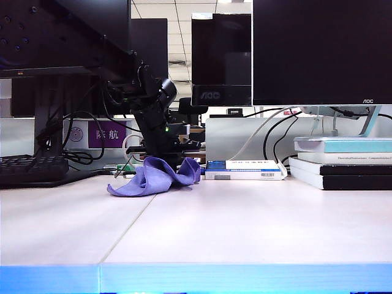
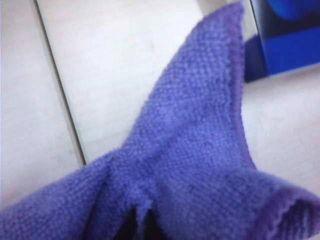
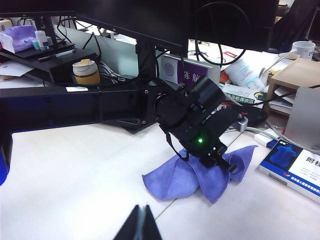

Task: Wipe the table from front to back using the rag.

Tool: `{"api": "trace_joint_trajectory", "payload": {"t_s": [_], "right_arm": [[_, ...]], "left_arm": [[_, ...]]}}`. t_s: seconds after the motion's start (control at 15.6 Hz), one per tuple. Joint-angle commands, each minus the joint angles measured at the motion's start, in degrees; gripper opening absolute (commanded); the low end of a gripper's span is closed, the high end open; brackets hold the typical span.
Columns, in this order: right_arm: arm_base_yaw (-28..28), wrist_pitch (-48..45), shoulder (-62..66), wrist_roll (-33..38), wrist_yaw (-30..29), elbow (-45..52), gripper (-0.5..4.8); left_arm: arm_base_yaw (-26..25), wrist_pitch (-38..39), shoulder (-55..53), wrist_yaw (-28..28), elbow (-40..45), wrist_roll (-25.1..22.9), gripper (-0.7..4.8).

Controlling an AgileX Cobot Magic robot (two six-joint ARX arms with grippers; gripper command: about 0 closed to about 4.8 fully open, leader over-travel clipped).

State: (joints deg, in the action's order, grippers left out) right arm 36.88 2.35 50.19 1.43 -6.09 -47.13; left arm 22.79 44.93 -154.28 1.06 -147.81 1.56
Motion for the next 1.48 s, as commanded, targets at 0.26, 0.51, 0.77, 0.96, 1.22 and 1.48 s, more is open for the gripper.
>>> {"api": "trace_joint_trajectory", "payload": {"t_s": [0.26, 0.51, 0.77, 0.96, 1.22, 1.48], "right_arm": [[0.11, -3.61, -0.22, -0.22, -0.26, -0.31, -0.01], [0.11, -3.89, -0.22, -0.24, -0.24, -0.31, -0.01], [0.09, -3.91, -0.22, -1.55, -0.26, -0.31, -0.01], [0.11, -3.91, -0.24, -1.55, -0.26, -0.31, -0.01], [0.11, -3.93, -0.24, -1.73, -0.50, -0.31, -0.01], [0.11, -3.93, -0.24, -1.73, -0.50, -0.31, -0.01]], "left_arm": [[0.37, 10.14, 0.46, 0.52, 0.15, 0.15, -0.06], [1.16, 13.35, 1.11, 0.50, 0.15, 0.13, -0.06], [1.42, 17.88, 1.20, 0.48, 0.17, 0.15, -0.06], [1.42, 20.46, 1.20, 0.48, 0.17, 0.13, -0.06], [1.42, 26.77, 1.20, 0.44, 0.17, -0.04, -0.06], [1.44, 31.54, 1.22, 0.48, 0.17, -0.22, -0.06]]}}
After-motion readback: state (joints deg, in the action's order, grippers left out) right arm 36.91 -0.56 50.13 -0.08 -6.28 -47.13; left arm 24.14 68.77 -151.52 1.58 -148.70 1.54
